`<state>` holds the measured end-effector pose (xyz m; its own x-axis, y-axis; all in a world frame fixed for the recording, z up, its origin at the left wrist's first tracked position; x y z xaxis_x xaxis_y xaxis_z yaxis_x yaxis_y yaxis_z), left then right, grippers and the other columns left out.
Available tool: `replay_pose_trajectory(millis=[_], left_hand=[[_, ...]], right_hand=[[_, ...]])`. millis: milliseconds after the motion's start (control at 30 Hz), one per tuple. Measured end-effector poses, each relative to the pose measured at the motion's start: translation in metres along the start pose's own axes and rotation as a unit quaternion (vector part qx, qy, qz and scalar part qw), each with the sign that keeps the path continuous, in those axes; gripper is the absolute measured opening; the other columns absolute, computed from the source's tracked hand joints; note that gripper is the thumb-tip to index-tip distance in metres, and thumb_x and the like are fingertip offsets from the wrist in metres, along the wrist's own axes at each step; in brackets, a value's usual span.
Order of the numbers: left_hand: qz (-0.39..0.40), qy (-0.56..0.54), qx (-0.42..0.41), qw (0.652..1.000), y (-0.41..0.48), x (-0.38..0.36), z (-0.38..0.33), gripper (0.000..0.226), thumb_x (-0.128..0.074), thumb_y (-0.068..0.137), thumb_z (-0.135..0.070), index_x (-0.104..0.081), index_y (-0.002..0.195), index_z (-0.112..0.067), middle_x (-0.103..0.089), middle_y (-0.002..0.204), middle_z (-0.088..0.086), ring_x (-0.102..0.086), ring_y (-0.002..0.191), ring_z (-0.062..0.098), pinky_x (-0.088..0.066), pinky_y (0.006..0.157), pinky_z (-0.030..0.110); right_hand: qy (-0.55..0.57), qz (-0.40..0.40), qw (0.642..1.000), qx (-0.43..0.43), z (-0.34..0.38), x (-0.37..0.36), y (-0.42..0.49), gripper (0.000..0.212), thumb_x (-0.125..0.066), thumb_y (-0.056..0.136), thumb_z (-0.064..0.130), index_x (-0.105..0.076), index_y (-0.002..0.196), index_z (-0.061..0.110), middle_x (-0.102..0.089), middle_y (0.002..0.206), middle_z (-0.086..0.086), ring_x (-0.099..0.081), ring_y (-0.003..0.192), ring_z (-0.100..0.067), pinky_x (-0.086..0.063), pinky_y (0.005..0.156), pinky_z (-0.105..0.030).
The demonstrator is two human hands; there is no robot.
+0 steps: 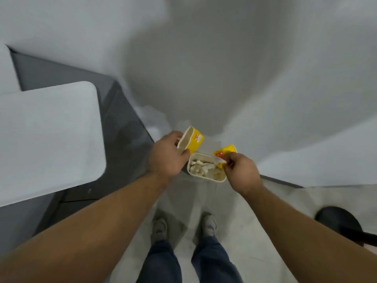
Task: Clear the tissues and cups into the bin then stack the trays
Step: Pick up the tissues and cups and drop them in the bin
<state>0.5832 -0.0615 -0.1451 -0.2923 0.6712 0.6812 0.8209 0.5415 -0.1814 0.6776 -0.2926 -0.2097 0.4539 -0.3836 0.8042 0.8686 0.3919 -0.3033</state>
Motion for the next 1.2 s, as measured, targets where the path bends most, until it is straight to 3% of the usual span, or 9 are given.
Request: replay_pose_trajectory(millis=[167, 333, 567, 633, 700, 800, 900, 1000, 1200], left_hand=[[0.06, -0.043, 0.099, 0.992, 0.015, -0.118, 0.072, 0.04, -0.074, 0.071, -0.033, -0.068, 0.109, -0.022, -0.078, 0.096, 0.001, -0.073, 0.093, 0.028, -0.057, 0.08, 0.043], [0.059, -0.087, 0.219, 0.97, 0.033, -0.216, 0.161, 0.034, -0.083, 0.076, -0.023, -0.07, 0.105, -0.013, -0.075, 0.099, 0.011, -0.073, 0.088, 0.036, -0.06, 0.077, 0.047], [0.059, -0.135, 0.283, 0.948, 0.055, -0.302, 0.233, 0.044, -0.085, 0.079, -0.026, -0.067, 0.114, -0.005, -0.072, 0.109, 0.019, -0.073, 0.093, 0.041, -0.06, 0.082, 0.052], [0.047, -0.198, 0.314, 0.927, 0.057, -0.317, 0.242, 0.047, -0.083, 0.082, -0.028, -0.065, 0.116, -0.002, -0.071, 0.107, 0.019, -0.073, 0.082, 0.038, -0.061, 0.081, 0.055], [0.047, -0.297, 0.354, 0.886, 0.054, -0.332, 0.246, 0.043, -0.077, 0.088, -0.032, -0.064, 0.117, -0.003, -0.068, 0.105, 0.017, -0.069, 0.074, 0.029, -0.062, 0.082, 0.053], [0.071, -0.314, 0.365, 0.874, 0.043, -0.334, 0.252, 0.031, -0.067, 0.096, -0.033, -0.063, 0.116, -0.011, -0.068, 0.1, 0.012, -0.068, 0.077, 0.025, -0.061, 0.076, 0.04], [0.096, -0.251, 0.345, 0.899, 0.029, -0.319, 0.259, 0.016, -0.061, 0.099, -0.031, -0.065, 0.103, -0.016, -0.07, 0.103, 0.011, -0.069, 0.079, 0.023, -0.06, 0.073, 0.037], [0.115, -0.182, 0.31, 0.926, 0.018, -0.296, 0.253, 0.015, -0.057, 0.1, -0.031, -0.066, 0.102, -0.018, -0.072, 0.101, 0.008, -0.071, 0.082, 0.02, -0.06, 0.069, 0.032], [0.056, -0.195, 0.275, 0.94, 0.016, -0.208, 0.181, 0.02, -0.059, 0.1, -0.023, -0.068, 0.097, -0.005, -0.072, 0.093, 0.015, -0.063, 0.069, 0.018, -0.049, 0.054, 0.017]], right_hand=[[0.012, 0.03, 0.999, -0.04, -0.08, -0.064, 0.028, 0.02, -0.064, 0.085, 0.021, -0.072, 0.101, 0.03, -0.066, 0.086, 0.002, -0.064, 0.081, -0.025, -0.043, 0.064, -0.028], [-0.026, 0.067, 0.996, -0.046, -0.138, -0.146, 0.064, 0.025, -0.06, 0.092, 0.026, -0.07, 0.114, 0.031, -0.072, 0.098, -0.003, -0.067, 0.085, -0.028, -0.056, 0.07, -0.034], [-0.035, 0.08, 0.995, -0.042, -0.185, -0.22, 0.108, 0.03, -0.055, 0.094, 0.025, -0.069, 0.119, 0.033, -0.07, 0.108, -0.003, -0.066, 0.095, -0.029, -0.056, 0.078, -0.038], [-0.025, 0.077, 0.995, -0.049, -0.193, -0.231, 0.119, 0.032, -0.056, 0.093, 0.021, -0.068, 0.121, 0.032, -0.068, 0.115, -0.004, -0.066, 0.099, -0.03, -0.056, 0.082, -0.039], [-0.009, 0.065, 0.996, -0.063, -0.201, -0.236, 0.124, 0.036, -0.059, 0.091, 0.017, -0.066, 0.125, 0.028, -0.065, 0.124, -0.004, -0.065, 0.106, -0.03, -0.055, 0.087, -0.04], [-0.015, 0.064, 0.995, -0.079, -0.21, -0.241, 0.12, 0.033, -0.06, 0.091, 0.017, -0.068, 0.122, 0.025, -0.067, 0.121, -0.005, -0.065, 0.105, -0.031, -0.055, 0.086, -0.038], [-0.033, 0.09, 0.991, -0.097, -0.215, -0.244, 0.104, 0.021, -0.055, 0.094, 0.023, -0.07, 0.107, 0.031, -0.072, 0.103, -0.002, -0.063, 0.082, -0.023, -0.05, 0.07, -0.028], [-0.028, 0.088, 0.991, -0.099, -0.202, -0.229, 0.09, 0.018, -0.054, 0.096, 0.027, -0.07, 0.104, 0.032, -0.072, 0.094, 0.003, -0.059, 0.073, -0.016, -0.045, 0.063, -0.024], [0.053, 0.055, 0.995, -0.067, -0.118, -0.153, 0.077, 0.016, -0.058, 0.096, 0.03, -0.071, 0.104, 0.03, -0.073, 0.094, 0.004, -0.06, 0.071, -0.011, -0.047, 0.062, -0.022]])
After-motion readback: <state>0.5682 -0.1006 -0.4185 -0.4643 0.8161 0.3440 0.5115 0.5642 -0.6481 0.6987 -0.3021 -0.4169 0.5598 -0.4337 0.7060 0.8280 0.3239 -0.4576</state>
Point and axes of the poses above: each hand's wrist, its own y-axis towards the middle knuckle, its own x-axis out of the back of the hand, z = x × y, the point moved 9 cm from there along y, towards the middle knuckle
